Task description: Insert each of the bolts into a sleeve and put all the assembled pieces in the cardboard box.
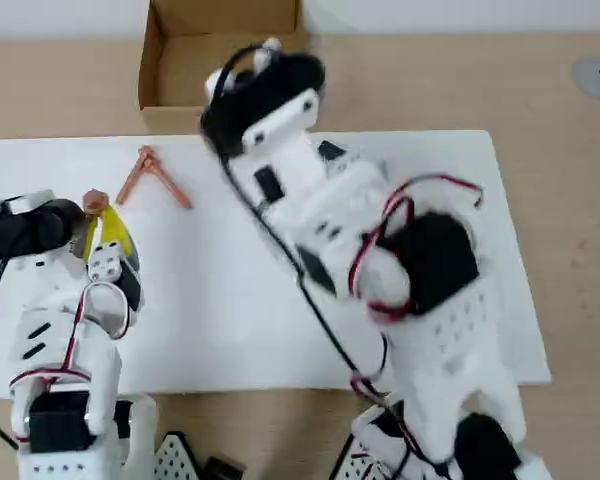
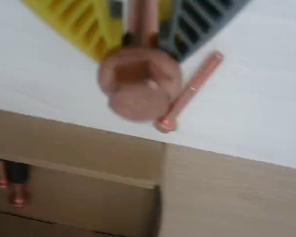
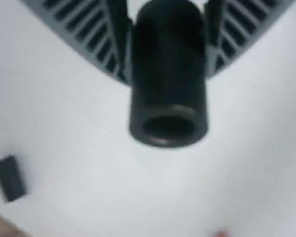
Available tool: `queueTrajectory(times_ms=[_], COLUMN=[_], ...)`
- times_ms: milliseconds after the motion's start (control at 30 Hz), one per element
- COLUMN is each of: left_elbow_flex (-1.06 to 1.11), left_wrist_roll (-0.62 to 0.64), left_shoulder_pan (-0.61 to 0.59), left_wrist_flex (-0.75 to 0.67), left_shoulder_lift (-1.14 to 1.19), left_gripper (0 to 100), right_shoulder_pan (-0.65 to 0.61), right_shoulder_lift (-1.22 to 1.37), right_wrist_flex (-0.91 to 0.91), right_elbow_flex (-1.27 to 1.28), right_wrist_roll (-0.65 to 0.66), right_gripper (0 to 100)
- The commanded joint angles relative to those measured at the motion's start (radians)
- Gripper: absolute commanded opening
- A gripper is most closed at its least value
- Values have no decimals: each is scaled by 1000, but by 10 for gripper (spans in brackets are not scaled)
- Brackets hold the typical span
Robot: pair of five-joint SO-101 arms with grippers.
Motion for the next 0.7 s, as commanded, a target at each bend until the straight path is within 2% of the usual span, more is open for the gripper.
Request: queueTrajectory(times_ms=[0, 133, 333, 500, 667], left_elbow_flex=[-141, -163, -163, -164, -170], left_wrist_roll=[-9, -14, -21, -104, -163], left_shoulder_pan=[51, 97, 98, 100, 98], left_wrist_flex=[83, 132, 140, 137, 137], left_shoulder_lift=[-47, -160, -189, -189, -189], left_gripper=[5, 5, 5, 5, 5], right_shoulder_pan=[-74, -91, -90, -90, -90], right_shoulder_lift=[-116, -268, -549, -757, -894], right_wrist_flex=[-31, -183, -634, -1039, -1295], right_elbow_flex=[137, 340, 769, 1135, 1333], right_wrist_roll=[-12, -9, -6, -5, -5], right_gripper=[12, 12, 12, 12, 10])
